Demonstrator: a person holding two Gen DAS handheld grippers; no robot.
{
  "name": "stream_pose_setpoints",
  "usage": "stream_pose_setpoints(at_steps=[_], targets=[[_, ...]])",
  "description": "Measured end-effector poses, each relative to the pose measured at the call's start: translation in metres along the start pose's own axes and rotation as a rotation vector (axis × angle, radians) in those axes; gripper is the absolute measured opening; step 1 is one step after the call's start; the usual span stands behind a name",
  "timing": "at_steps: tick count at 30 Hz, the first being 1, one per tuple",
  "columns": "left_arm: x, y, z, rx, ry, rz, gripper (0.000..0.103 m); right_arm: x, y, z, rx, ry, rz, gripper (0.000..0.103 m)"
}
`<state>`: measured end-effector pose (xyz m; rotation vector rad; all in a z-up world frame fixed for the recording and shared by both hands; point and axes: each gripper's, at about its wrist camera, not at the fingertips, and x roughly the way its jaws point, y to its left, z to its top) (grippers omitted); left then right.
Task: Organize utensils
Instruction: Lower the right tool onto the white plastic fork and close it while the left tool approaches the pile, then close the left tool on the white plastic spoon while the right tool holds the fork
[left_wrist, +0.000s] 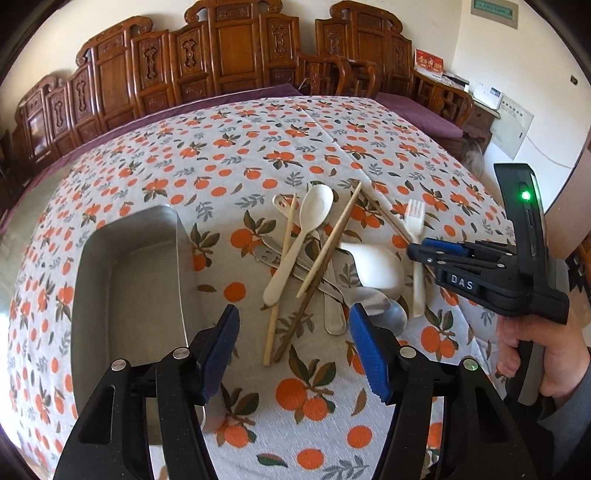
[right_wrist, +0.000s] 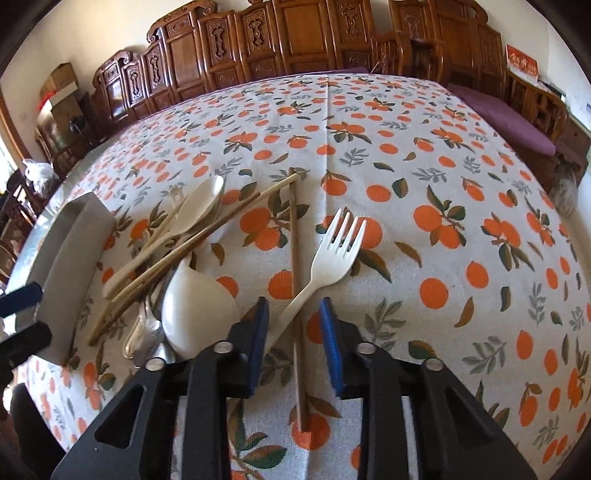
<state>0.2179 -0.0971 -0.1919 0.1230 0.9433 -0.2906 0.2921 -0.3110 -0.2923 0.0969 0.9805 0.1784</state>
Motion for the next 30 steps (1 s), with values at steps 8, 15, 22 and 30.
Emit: stream_pose_setpoints(at_steps=[8, 15, 22, 30], targets=[[0.0, 0.002, 0.012, 0.007, -0.006, 0.035, 0.059, -0.009, -0.017, 0.004, 0.075, -0.016, 0.078, 0.004], [0.012, 0.006, 0.021, 0.011, 0.018, 0.052, 0.059, -0.023, -0.02, 0.009, 0.092, -0.064, 0.115, 0.004], [0.034, 0.007, 0.041, 0.046, 0.055, 0.038, 0.047, -0.027, -0.023, 0.012, 0.095, -0.08, 0.111, 0.004], [0.067, 0.006, 0.055, 0.067, 0.122, 0.005, 0.037, -0.027, -0.022, 0.012, 0.091, -0.082, 0.111, 0.004]])
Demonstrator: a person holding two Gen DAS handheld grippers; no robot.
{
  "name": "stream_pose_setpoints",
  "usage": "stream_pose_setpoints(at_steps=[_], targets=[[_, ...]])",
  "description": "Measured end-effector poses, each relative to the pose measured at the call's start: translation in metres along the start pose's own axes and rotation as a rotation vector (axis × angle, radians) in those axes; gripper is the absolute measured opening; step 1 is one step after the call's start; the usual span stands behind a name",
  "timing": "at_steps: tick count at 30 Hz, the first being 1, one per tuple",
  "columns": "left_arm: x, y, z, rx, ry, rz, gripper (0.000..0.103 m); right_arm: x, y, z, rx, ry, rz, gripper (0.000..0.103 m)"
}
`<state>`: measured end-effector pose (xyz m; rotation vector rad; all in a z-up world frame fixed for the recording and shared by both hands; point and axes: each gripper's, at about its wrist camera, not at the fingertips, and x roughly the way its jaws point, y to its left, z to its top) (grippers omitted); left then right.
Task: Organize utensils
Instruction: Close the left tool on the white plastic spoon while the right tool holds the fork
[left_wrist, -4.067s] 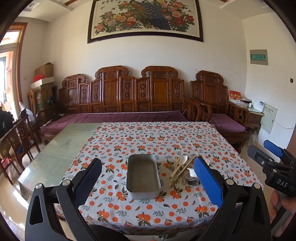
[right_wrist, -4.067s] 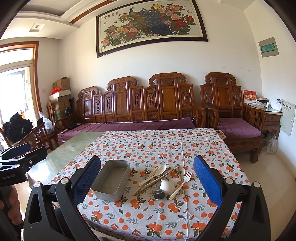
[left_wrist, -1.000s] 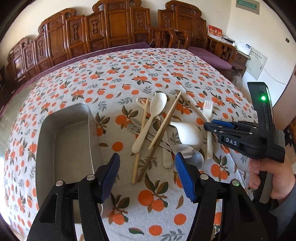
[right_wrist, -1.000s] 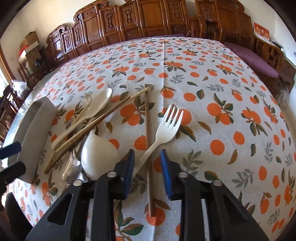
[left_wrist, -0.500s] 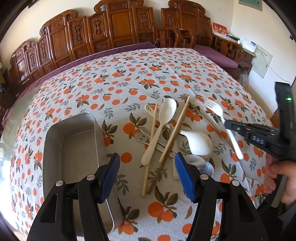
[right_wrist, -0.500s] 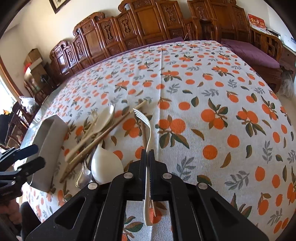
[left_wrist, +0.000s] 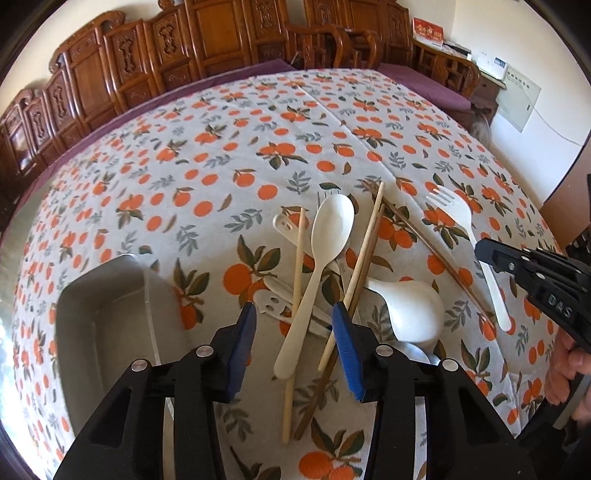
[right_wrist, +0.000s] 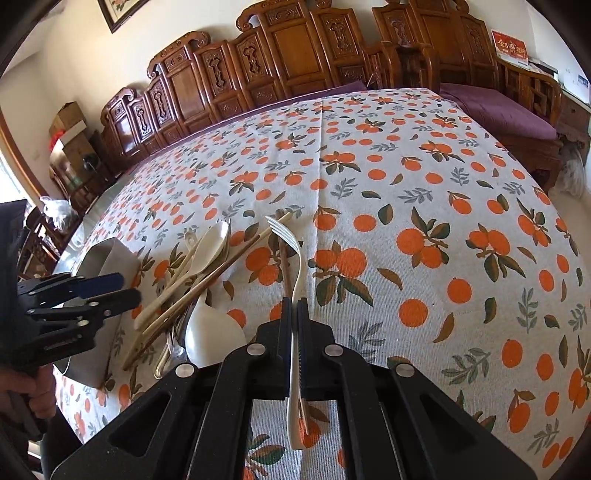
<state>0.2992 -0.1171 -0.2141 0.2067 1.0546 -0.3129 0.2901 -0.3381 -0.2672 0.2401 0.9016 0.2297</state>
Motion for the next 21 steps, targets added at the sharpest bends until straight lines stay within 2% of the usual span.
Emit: stream_pose_setpoints(at_steps=[6, 12, 21], targets=[[0.016, -0.006, 0.017, 0.01, 0.013, -0.047, 0.027, 0.0, 0.002, 0.001, 0.002, -0.003, 0.01, 0.004], [0.033, -0.016, 0.025, 0.047, 0.044, -0.049, 0.015, 0.0, 0.0, 0.001, 0.012, -0.005, 0.017, 0.004], [0.052, -0.01, 0.023, 0.032, 0.102, -0.051, 0.015, 0.001, 0.003, 0.002, 0.01, -0.002, 0.027, 0.004]])
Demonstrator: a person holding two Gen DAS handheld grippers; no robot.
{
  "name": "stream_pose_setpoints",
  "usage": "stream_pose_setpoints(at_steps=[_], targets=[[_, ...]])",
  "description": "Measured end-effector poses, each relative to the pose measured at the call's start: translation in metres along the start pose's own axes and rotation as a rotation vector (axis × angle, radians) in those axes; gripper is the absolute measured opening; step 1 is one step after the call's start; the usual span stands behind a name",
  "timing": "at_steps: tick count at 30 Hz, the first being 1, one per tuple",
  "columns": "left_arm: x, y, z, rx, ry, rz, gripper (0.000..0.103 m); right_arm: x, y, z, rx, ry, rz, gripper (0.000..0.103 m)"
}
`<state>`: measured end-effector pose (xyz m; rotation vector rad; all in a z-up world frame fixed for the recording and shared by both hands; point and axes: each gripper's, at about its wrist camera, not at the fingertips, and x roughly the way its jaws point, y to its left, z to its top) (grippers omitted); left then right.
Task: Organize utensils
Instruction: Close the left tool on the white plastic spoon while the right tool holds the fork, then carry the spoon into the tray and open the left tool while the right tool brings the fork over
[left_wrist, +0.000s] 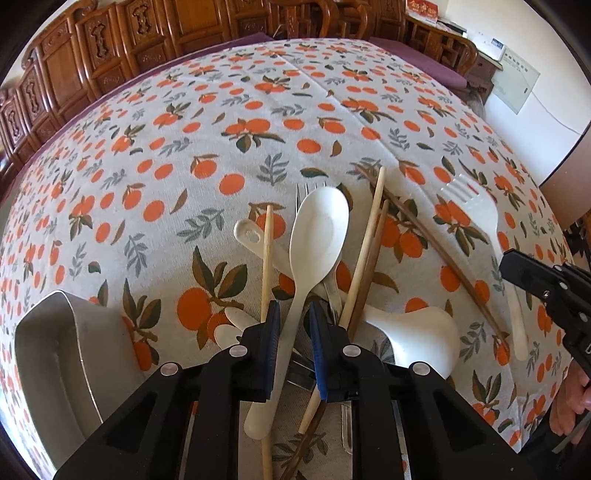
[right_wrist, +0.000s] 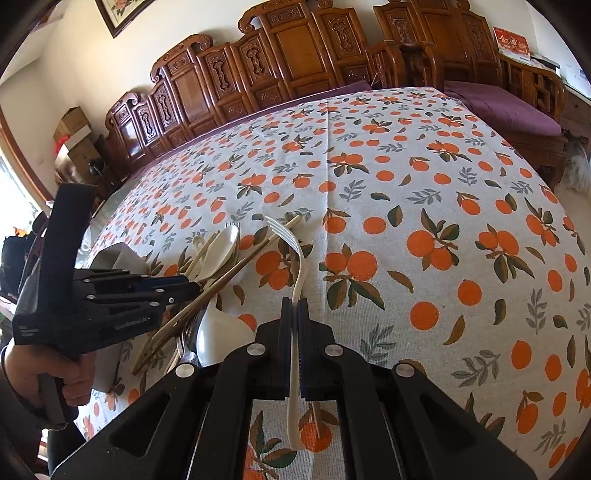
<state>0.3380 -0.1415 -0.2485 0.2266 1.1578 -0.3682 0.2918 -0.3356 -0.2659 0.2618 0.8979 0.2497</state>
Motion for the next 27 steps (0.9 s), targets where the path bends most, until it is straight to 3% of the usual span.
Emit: stream_pose_setpoints(at_steps=[2, 5, 27], targets=[[0.0, 0.0, 0.0, -0.004, -0.004, -0.002, 0.015, 0.0, 0.0, 0.0, -0.001, -0.003, 0.002, 0.004], [-0.003, -0.001, -0.001, -0.01, -0.013, -0.016, 0.007, 0.0, 0.0, 0.001, -0.002, -0.001, 0.0, 0.004], [-0.077, 0.004, -0.03, -0.045, -0.158, -0.045, 0.006, -0.005, 0.03, 0.003, -0.05, -0.015, 0.034, 0.004]])
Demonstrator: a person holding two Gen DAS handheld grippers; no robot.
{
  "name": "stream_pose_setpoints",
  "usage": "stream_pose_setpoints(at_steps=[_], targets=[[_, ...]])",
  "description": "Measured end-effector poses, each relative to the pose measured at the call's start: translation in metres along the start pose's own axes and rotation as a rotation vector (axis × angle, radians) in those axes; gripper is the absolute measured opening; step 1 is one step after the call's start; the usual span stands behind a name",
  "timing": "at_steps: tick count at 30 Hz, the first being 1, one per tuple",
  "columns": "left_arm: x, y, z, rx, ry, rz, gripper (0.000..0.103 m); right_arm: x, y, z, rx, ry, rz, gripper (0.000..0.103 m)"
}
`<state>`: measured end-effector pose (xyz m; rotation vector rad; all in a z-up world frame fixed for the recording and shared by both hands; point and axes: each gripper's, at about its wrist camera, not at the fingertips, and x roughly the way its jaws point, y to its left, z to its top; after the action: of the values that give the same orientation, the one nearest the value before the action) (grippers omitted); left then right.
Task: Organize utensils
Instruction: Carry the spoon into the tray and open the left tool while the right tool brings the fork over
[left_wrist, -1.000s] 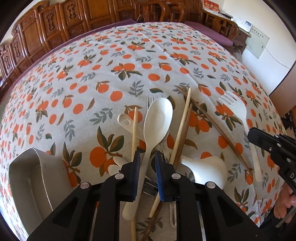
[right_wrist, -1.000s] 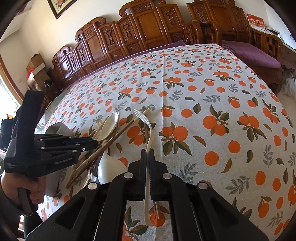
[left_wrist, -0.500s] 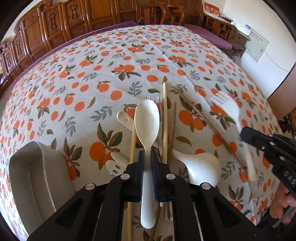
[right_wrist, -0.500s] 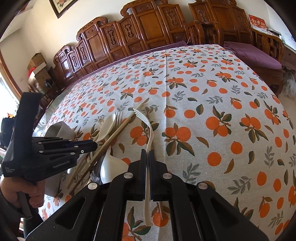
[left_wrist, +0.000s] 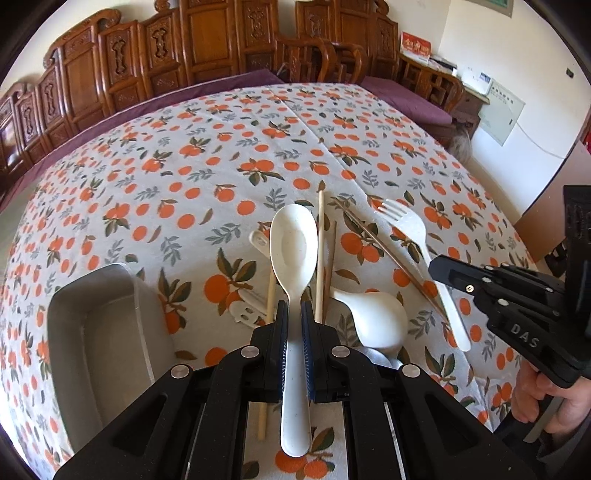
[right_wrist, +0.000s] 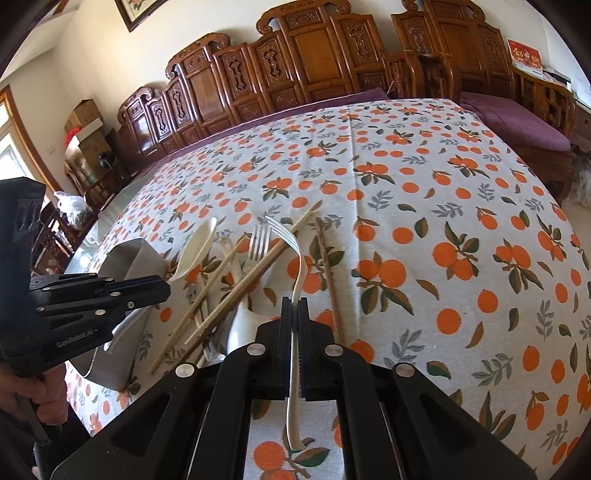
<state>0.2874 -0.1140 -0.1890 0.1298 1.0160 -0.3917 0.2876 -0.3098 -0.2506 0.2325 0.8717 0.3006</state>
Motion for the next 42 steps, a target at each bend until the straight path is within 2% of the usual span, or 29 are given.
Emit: stream_pose_setpoints(at_steps=[9, 18, 23, 25, 31, 42], targets=[[-0.04, 0.027, -0.017, -0.026, -0.068, 0.028, 0.006, 0.005, 0.025, 0.002, -0.033, 0.005, 0.032, 0.004], [-0.061, 0.066, -0.041, -0.083, -0.109, 0.083, 0.007, 0.013, 0.05, 0.002, -0.064, 0.017, 0.055, 0.004], [-0.065, 0.084, -0.061, -0.123, -0.137, 0.15, 0.007, 0.019, 0.061, 0.001, -0.085, 0.03, 0.066, 0.004], [-0.064, 0.094, -0.066, -0.156, -0.134, 0.134, 0.007, 0.021, 0.066, 0.0, -0.096, 0.035, 0.068, 0.004], [-0.061, 0.112, -0.073, -0.179, -0.131, 0.17, 0.007, 0.027, 0.076, -0.004, -0.122, 0.052, 0.064, 0.004], [-0.046, 0.14, -0.084, -0.259, -0.067, 0.157, 0.007, 0.023, 0.099, -0.013, -0.161, 0.056, 0.081, 0.004]])
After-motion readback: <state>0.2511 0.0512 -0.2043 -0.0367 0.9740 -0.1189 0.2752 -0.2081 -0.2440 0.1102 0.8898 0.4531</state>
